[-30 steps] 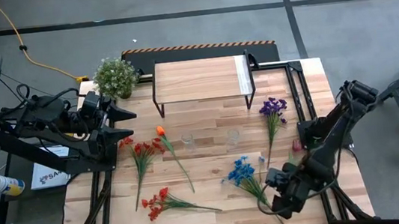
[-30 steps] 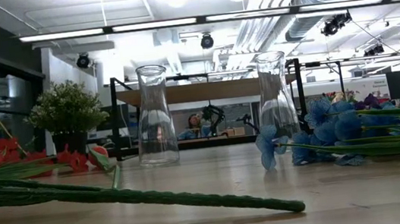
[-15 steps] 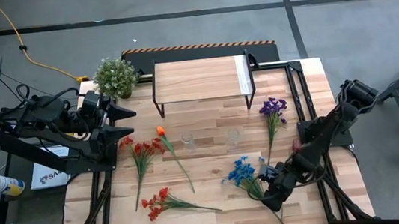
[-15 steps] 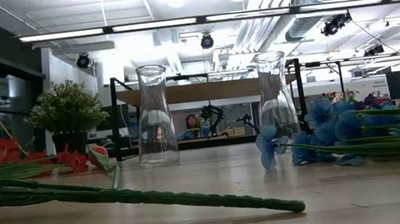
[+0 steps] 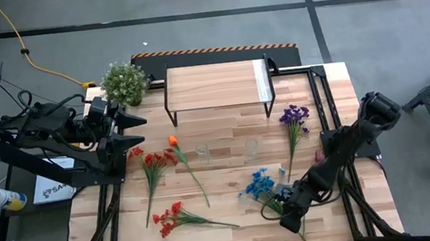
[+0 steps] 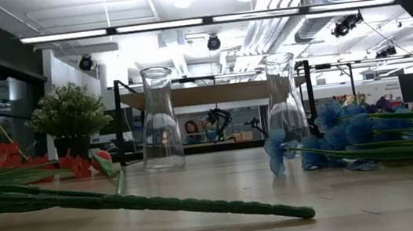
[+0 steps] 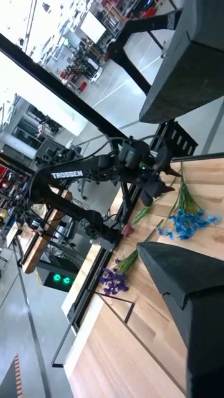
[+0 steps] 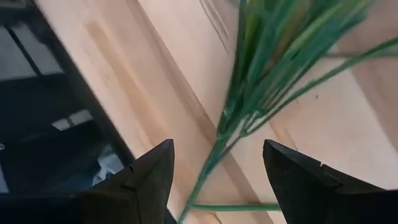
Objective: Pick and place flowers into a vace then onto a shelf
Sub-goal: Put the blue flowers into the right transparent vase
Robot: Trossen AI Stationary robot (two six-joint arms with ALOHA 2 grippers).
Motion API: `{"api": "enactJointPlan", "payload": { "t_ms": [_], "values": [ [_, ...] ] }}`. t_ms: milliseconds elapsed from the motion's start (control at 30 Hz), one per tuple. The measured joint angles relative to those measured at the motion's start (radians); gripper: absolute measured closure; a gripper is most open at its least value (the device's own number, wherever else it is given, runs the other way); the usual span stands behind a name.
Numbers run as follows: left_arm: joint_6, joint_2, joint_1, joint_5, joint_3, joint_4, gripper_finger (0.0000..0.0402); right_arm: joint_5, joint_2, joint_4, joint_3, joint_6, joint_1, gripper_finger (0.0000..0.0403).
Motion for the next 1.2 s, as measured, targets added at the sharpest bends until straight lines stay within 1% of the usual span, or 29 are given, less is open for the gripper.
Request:
{"api": "enactJointPlan", "payload": {
  "t_ms": [133,300,533,833,967,1200],
  "values": [
    [0.0,0.0,0.0,-0.003,0.0,0.0,0.0041,-0.02,0.04,0.003,0.0,0.014,0.0,0.0167],
    [0.0,0.0,0.0,-0.003,0.0,0.0,0.0041,0.003,0.065,0.047,0.0,0.019,0.002,0.0167],
    [0.0,0.0,0.0,-0.002,0.0,0.0,0.0041,0.005,0.116,0.057,0.005,0.019,0.002,0.0167],
    [0.0,0.0,0.0,-0.002,0.0,0.0,0.0041,0.068,0.126,0.052,0.004,0.027,0.005,0.017],
    [0.0,0.0,0.0,-0.002,0.0,0.0,0.0041,0.102,0.127,0.042,0.004,0.036,0.008,0.0188],
    [0.0,0.0,0.0,0.002,0.0,0.0,0.0041,0.135,0.128,0.036,0.003,0.016,0.007,0.0248]
  ]
}}
